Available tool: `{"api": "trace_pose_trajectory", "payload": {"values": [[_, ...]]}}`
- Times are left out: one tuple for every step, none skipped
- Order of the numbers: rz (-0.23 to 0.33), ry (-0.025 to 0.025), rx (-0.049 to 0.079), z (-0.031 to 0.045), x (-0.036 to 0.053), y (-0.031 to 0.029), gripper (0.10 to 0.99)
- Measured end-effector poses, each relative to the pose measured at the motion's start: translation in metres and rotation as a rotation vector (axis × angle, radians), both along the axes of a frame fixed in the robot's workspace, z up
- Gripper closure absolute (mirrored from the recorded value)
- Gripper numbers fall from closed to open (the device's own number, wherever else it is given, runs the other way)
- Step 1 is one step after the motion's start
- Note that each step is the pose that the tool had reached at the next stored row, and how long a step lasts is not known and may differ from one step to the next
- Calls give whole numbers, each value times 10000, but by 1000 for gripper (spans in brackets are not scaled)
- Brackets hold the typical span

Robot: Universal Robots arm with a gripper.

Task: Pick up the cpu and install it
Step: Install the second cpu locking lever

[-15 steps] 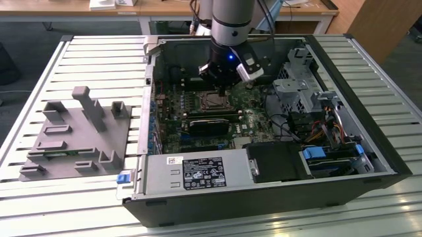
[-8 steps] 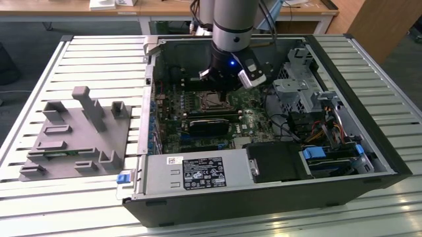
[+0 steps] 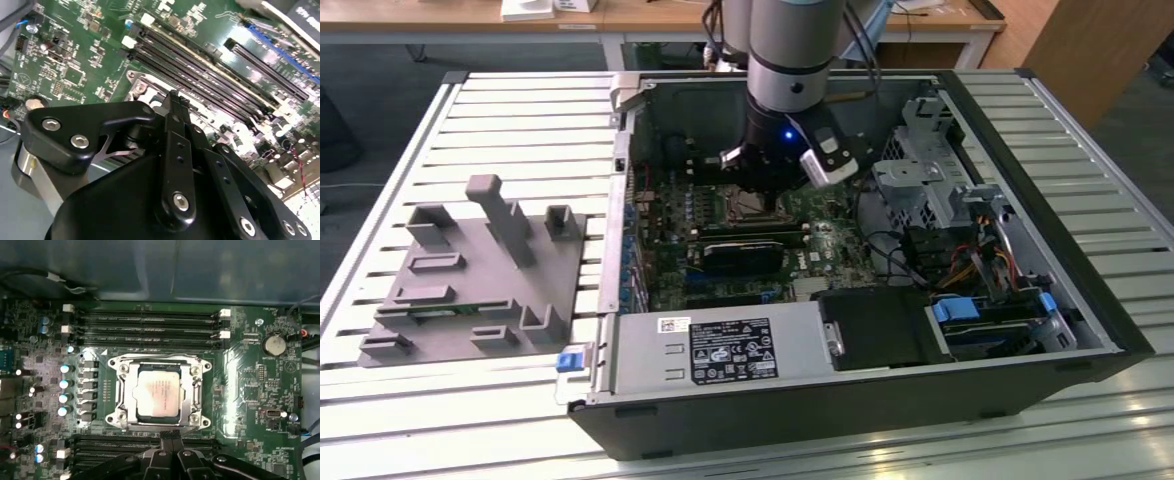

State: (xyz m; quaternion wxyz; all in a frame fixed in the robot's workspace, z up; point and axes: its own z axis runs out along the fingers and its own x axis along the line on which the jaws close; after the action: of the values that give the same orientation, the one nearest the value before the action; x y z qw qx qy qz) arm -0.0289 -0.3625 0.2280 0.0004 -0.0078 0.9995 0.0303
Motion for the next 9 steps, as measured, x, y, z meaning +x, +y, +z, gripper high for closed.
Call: {"api": "trace_pose_trajectory", "payload": {"values": [[1,-1,0,0,-24,-6,980],[0,-3,0,0,-66,-11,980],[0,-7,1,0,-111,-15,980],[1,-11,0,0,-156,-18,980],[-1,-16,0,0,-201,-20,980],[-1,-18,1,0,-242,-23,980],[-1,-18,0,-1,-266,-25,980],[-1,-19,2,-5,-277,-25,980],[-1,-19,2,-14,-281,-25,980]]}}
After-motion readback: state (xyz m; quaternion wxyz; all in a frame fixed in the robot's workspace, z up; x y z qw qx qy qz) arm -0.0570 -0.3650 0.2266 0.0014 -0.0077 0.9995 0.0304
